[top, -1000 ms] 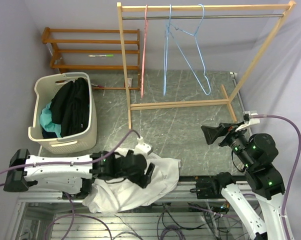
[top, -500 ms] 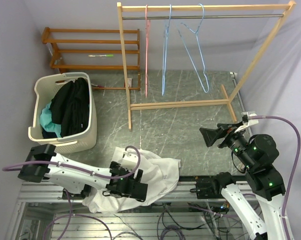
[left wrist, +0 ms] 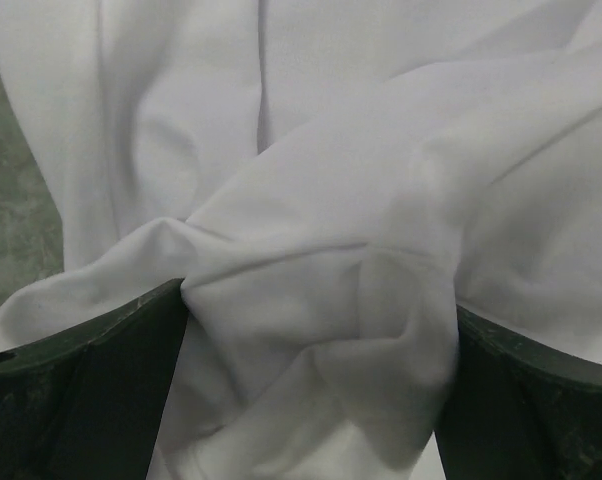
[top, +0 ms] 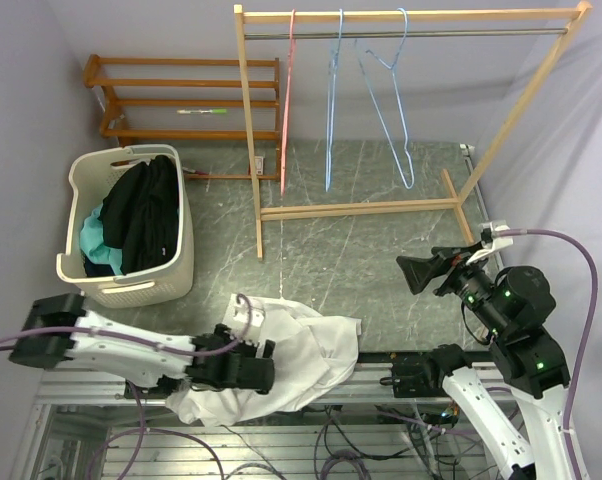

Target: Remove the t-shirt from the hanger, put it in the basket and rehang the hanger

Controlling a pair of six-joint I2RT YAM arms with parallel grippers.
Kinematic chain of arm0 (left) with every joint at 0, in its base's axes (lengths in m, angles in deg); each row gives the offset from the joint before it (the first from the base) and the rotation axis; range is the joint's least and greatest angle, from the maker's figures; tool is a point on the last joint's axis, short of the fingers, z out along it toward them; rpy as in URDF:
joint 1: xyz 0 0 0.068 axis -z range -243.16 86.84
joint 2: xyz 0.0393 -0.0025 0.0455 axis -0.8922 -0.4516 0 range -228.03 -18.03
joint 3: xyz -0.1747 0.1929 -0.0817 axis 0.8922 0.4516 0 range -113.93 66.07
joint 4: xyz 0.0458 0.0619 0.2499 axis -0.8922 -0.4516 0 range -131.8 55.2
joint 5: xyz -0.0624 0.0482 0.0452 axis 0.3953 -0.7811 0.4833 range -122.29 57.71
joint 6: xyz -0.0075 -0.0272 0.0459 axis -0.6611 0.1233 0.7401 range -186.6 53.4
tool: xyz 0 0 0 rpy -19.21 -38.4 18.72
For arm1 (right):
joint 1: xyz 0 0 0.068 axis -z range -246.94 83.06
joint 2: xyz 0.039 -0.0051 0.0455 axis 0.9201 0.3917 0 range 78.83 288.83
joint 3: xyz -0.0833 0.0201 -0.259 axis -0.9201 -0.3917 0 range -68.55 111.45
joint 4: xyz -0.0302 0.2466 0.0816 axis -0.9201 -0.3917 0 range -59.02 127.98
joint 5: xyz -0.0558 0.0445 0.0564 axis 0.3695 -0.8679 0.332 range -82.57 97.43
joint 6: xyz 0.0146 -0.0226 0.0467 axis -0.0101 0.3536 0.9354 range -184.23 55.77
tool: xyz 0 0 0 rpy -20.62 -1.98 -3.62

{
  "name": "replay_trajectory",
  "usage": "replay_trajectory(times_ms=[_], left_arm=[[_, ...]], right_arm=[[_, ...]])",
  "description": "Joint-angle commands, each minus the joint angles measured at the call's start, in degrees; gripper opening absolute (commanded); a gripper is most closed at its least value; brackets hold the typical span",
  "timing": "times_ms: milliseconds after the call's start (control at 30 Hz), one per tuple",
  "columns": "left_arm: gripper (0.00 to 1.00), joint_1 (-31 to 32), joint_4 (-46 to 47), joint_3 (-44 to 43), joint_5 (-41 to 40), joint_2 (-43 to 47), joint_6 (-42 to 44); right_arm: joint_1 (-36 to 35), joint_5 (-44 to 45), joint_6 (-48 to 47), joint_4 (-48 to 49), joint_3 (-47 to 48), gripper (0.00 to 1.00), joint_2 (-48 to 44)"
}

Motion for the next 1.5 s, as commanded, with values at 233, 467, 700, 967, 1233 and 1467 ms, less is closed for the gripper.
replay_trajectory(times_ms=[233,467,700,967,1233,1467], left_arm=[[0.07,-7.2,9.4,-18.5,6.0,-33.0,15.1],[0.07,-18.9,-2.3,-34.3,-1.9,-24.6,24.8],[0.07,-40.8,-4.6,-43.6,3.4,-16.1,43.2],[0.07,-62.9,-7.4,-51.9,8.8,-9.8,53.3],[0.08,-79.4,-12.2,-72.5,12.0,-16.4,59.0],[0.08,-91.0,-11.5,-85.1,14.8,-21.4,54.9]], right_arm=[[-0.4,-0.1,-0.8,0.6,-0.4,1.00,0.1],[-0.8,1.0,-0.6,0.5,-0.4,1.00,0.0],[-0.9,1.3,-0.6,0.4,-0.5,1.00,-0.5],[-1.0,1.8,-0.5,0.5,-0.6,1.00,-0.6],[-1.0,2.0,-0.4,0.7,-0.8,1.00,-0.4],[-1.1,2.3,-0.3,0.6,-0.9,1.00,-0.3]])
